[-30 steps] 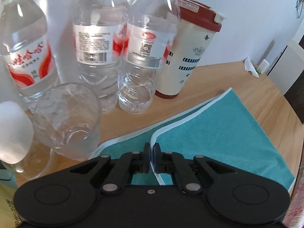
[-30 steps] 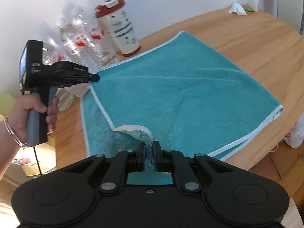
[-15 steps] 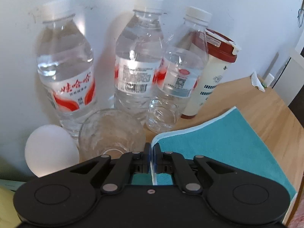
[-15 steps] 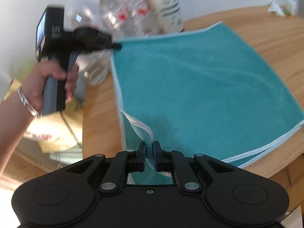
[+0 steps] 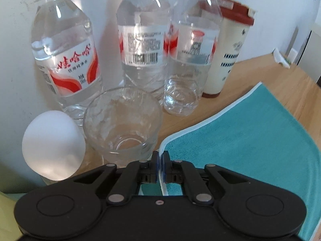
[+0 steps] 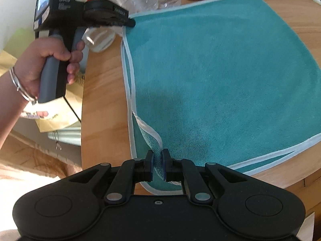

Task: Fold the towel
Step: 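Fold the lifted edge over onto the towel's opposite half with both tools, then open the right tool and release the folded towel edge while the left tool holds its corner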

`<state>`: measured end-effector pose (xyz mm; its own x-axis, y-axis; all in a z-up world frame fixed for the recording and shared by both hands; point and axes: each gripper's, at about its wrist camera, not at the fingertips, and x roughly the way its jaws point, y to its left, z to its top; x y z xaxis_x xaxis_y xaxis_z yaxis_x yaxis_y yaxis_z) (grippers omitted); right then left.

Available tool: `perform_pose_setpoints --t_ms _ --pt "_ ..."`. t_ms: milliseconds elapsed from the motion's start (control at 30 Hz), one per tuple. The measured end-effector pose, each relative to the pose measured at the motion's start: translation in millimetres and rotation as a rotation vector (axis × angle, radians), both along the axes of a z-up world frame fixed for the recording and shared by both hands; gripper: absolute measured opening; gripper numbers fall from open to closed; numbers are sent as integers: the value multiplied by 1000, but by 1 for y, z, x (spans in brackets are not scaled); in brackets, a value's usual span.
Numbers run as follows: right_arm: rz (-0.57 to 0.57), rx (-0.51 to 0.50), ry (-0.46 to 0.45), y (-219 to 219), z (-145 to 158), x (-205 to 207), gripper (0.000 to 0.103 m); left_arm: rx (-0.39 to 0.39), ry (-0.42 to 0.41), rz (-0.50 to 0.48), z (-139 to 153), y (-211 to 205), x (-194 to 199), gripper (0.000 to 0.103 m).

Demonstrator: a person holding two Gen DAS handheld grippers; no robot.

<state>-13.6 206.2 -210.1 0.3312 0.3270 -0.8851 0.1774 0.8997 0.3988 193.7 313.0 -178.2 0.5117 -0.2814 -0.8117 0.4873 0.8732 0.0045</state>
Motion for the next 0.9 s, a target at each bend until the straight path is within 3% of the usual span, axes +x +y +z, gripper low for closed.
perform_pose_setpoints --t_ms 133,300,467,700,900 --pt "58 -1 8 4 -4 -3 15 36 -8 -12 -7 -3 0 3" --pt "100 13 -23 8 -2 -2 12 19 -10 -7 -3 -1 -2 3" --pt "151 0 -76 4 16 -5 10 14 -33 -19 10 2 -10 3" --pt "221 23 -69 3 23 -11 11 71 -84 -47 18 1 -24 3" --pt "202 90 -10 1 -1 -3 23 77 -50 -8 7 15 -24 3"
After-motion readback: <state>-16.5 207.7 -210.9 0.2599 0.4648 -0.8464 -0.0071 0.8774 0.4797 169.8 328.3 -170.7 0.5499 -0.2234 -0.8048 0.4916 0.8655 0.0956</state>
